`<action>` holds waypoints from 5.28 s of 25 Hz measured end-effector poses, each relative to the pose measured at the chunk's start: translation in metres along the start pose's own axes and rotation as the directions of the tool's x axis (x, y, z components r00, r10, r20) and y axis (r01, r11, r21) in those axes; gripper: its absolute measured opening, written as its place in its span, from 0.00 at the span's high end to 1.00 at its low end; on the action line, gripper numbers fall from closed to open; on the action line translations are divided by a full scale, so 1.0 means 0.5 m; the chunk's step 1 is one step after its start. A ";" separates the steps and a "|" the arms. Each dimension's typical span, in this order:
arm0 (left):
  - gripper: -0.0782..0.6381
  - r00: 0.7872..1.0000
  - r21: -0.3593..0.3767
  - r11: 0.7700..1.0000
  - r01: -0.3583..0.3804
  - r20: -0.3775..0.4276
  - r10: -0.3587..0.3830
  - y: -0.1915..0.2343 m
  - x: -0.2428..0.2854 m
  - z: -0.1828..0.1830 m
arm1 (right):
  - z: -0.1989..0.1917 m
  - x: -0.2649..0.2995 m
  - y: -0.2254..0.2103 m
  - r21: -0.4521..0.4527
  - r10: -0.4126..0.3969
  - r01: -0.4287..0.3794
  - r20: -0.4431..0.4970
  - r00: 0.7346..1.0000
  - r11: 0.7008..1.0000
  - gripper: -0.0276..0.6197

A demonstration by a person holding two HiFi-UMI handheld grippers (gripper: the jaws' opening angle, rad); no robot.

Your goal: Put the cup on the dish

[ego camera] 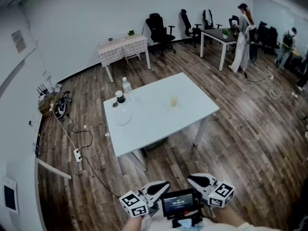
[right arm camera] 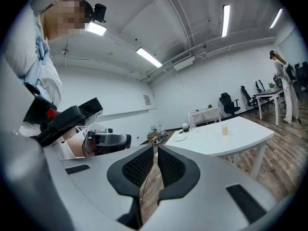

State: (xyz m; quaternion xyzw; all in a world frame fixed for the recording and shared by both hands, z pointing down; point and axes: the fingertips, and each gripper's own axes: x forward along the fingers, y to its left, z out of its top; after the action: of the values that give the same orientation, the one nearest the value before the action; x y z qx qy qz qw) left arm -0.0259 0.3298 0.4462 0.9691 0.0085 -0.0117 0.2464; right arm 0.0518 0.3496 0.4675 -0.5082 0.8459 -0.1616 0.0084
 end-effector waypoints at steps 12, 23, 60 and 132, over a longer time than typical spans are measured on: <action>0.89 1.000 0.003 1.000 0.002 0.031 -0.003 0.303 0.024 0.191 | 0.132 0.277 -0.170 -0.021 -0.001 0.001 0.005 1.000 1.000 0.91; 0.89 0.999 -0.005 1.000 -0.004 0.042 0.005 0.492 0.038 0.285 | 0.177 0.429 -0.282 -0.017 -0.018 0.018 -0.012 1.000 1.000 0.91; 0.89 0.982 -0.143 0.972 -0.186 0.017 0.190 0.732 0.195 0.287 | 0.172 0.555 -0.653 -0.023 0.023 -0.028 -0.192 0.981 0.999 0.89; 0.89 0.980 -0.256 0.947 -0.197 -0.094 0.178 0.762 0.250 0.188 | -0.006 0.741 -1.108 -0.184 -0.330 0.276 -0.433 0.839 0.943 0.51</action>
State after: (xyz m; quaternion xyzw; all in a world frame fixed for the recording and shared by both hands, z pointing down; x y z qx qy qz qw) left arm 0.1056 -0.0484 0.5422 0.9239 -0.0735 0.0468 0.3727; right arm 0.3471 -0.2081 0.6821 -0.5826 0.7405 -0.2276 -0.2457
